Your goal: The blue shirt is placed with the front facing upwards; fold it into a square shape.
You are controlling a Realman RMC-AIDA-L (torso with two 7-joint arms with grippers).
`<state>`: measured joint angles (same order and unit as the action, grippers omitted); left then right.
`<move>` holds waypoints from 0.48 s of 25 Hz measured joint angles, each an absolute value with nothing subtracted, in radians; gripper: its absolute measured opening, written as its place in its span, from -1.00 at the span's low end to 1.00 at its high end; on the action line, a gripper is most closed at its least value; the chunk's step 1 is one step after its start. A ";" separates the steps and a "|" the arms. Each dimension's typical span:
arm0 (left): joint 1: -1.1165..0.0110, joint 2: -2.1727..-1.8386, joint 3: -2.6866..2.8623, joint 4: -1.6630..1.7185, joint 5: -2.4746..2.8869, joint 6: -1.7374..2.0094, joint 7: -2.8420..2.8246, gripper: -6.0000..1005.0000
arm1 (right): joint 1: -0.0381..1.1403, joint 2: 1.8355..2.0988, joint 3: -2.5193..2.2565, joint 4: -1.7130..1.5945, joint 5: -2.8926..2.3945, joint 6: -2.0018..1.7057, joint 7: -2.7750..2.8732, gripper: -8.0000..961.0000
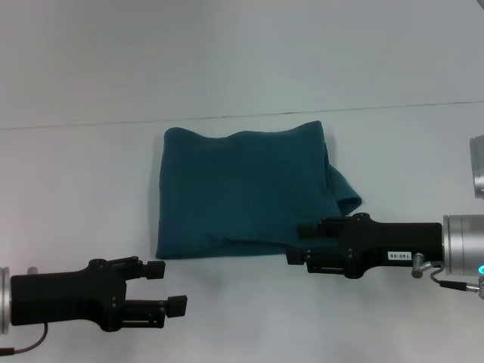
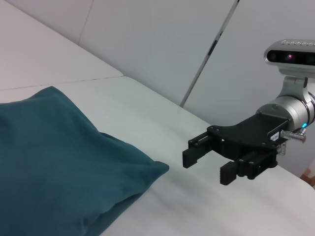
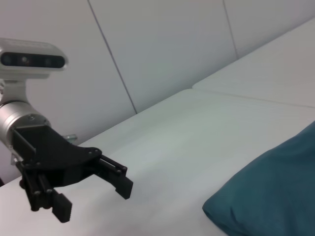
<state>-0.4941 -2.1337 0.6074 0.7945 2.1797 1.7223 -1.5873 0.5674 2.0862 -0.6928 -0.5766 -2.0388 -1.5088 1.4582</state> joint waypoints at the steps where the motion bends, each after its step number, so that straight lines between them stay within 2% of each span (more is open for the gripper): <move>1: -0.494 -2.134 0.607 0.795 2.180 1.722 -1.587 0.79 | 0.568 2.086 -0.693 -0.574 -2.036 -1.505 1.458 0.31; 12: -0.492 -2.137 0.611 0.795 2.180 1.723 -1.588 0.79 | 0.569 2.086 -0.695 -0.571 -2.028 -1.500 1.459 0.31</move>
